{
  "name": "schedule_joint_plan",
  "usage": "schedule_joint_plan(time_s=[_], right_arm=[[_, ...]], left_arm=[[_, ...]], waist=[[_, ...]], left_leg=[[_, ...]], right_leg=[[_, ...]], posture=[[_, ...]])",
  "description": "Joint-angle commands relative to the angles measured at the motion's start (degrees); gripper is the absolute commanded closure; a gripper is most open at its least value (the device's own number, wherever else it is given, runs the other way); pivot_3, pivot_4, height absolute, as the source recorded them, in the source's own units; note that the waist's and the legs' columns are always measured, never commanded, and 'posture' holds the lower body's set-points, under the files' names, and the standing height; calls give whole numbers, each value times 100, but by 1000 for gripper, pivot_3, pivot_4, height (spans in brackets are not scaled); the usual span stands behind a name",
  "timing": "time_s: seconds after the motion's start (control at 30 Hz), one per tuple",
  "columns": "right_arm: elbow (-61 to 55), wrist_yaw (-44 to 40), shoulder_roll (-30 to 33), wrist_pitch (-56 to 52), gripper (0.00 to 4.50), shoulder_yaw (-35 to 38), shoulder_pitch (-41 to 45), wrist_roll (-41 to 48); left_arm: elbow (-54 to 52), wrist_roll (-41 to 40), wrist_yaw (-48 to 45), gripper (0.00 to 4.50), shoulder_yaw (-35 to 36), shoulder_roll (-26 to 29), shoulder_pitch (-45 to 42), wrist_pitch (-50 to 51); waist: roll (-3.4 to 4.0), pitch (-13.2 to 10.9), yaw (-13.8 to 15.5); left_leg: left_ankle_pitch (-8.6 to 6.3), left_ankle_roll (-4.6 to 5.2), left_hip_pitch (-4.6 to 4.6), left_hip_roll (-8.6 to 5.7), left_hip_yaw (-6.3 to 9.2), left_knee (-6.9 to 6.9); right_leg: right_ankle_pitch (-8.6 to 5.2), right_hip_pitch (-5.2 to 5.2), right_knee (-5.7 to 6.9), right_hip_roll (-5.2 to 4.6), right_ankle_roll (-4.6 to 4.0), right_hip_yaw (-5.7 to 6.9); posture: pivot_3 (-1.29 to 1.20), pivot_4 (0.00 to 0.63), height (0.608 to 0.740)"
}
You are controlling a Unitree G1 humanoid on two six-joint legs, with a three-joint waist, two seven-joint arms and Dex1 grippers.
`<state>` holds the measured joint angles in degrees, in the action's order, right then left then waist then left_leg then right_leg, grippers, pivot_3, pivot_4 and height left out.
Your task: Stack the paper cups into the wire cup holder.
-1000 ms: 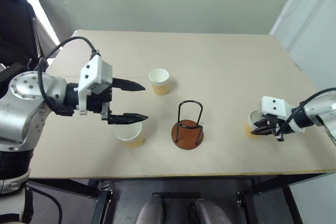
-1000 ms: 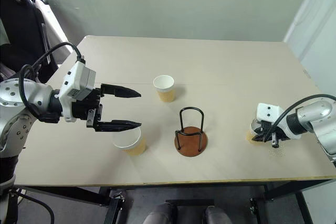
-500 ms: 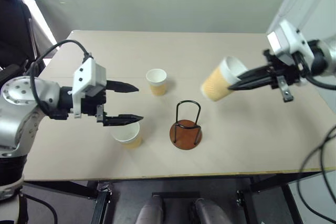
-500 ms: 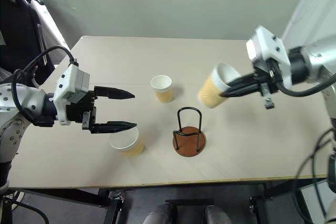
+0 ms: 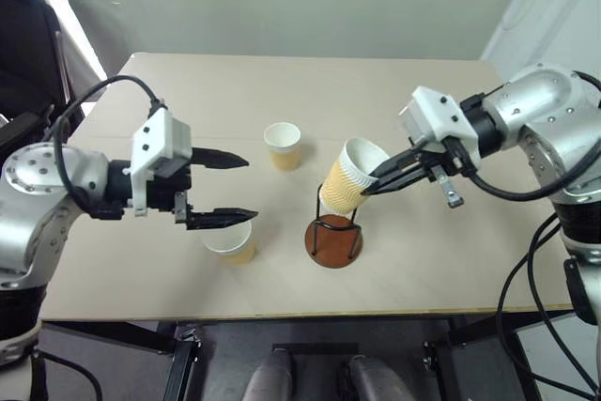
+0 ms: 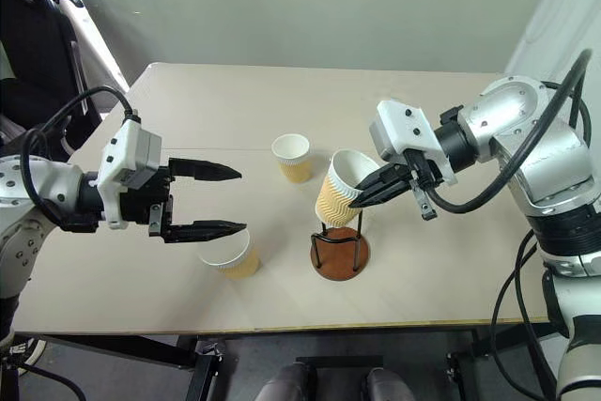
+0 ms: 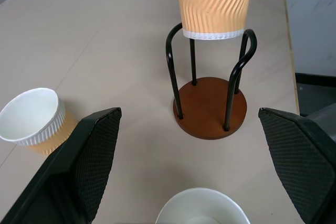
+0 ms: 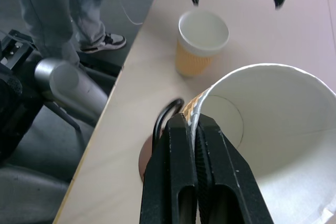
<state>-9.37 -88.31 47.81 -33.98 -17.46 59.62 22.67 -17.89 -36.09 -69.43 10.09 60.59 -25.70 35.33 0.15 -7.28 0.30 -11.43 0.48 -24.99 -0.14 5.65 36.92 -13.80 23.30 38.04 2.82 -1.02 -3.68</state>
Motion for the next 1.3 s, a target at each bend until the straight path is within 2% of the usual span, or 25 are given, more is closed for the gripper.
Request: schedule_joint_plan(time_s=[0.03, 0.1, 0.2, 0.57, 0.6, 0.73, 0.8, 0.9, 1.13, 1.3], right_arm=[[-167, -153, 78, 168, 4473, 21, -5, -49], [-184, -157, 90, 205, 4473, 5, -30, -117], [-146, -143, 98, 258, 3859, -50, -33, -238], [115, 7, 66, 241, 19, -39, -92, -540], [196, 27, 137, 160, 19, 76, -162, -485], [717, -287, 821, -554, 19, 1800, -1176, 850], [559, -398, 1291, -538, 19, 2294, -1737, 1522], [499, -281, 1454, -891, 19, 2927, -1869, 1934], [-21, 227, 1493, -1173, 19, 3256, -2129, 2333], [-212, 434, 1531, -1201, 19, 3319, -2295, 2460]], left_arm=[[-234, -96, 58, 0, 280, 126, 22, 20], [-255, -102, 65, 0, 307, 147, 48, 17], [-359, -195, 79, 0, 377, 185, 111, 65], [-125, -110, -79, 0, 474, 477, 126, -34], [-93, -84, -163, 0, 449, 544, 139, -61], [-165, -46, -763, 0, 404, 972, 472, -129], [-7, 55, -877, 0, 366, 1072, 530, -218], [-55, 191, -1122, 0, 196, 1252, 727, -281], [-88, 987, -1258, 0, -688, 1404, 797, -704], [118, 1506, -1303, 0, -1205, 1331, 506, -963]], waist=[[0, 0, 0], [0, 0, 0], [0, 0, -2], [0, 0, -2], [0, 0, -1], [-6, -3, 90], [-5, -3, 127], [-5, -3, 75], [-4, -4, -31], [-4, -4, -18]], left_leg=[[-1, -1, 0, 0, 0, 0], [-1, -1, 0, 0, 0, -1], [-1, -2, 0, 0, 0, -1], [-3, -5, 0, 0, 1, -1], [-3, -5, 0, 0, 1, -2], [-8, -9, -12, -4, 9, 1], [-9, -11, -22, -10, 2, 1], [-22, -35, -15, -3, -1, -4], [2, -43, 47, 5, -1, -63], [0, -40, 31, 5, 1, -61]], right_leg=[[0, 0, 0, 0, 0, 0], [0, 0, -1, 0, 0, 0], [0, 0, 0, 0, -1, 0], [1, 1, 0, 0, -5, 1], [1, 1, 0, 0, -5, 0], [1, -3, -13, -1, -5, 0], [1, 7, -15, -6, -5, -8], [-4, 9, -10, 1, -11, -12], [-11, -18, -2, 11, -24, -18], [-13, -7, -4, 11, -22, -17]], posture=[[0, 150, 740], [0, 150, 740], [0, 150, 740], [0, 150, 740], [0, 150, 740], [0, 150, 740], [0, 150, 740], [0, 150, 740], [0, 150, 740], [0, 150, 740]])
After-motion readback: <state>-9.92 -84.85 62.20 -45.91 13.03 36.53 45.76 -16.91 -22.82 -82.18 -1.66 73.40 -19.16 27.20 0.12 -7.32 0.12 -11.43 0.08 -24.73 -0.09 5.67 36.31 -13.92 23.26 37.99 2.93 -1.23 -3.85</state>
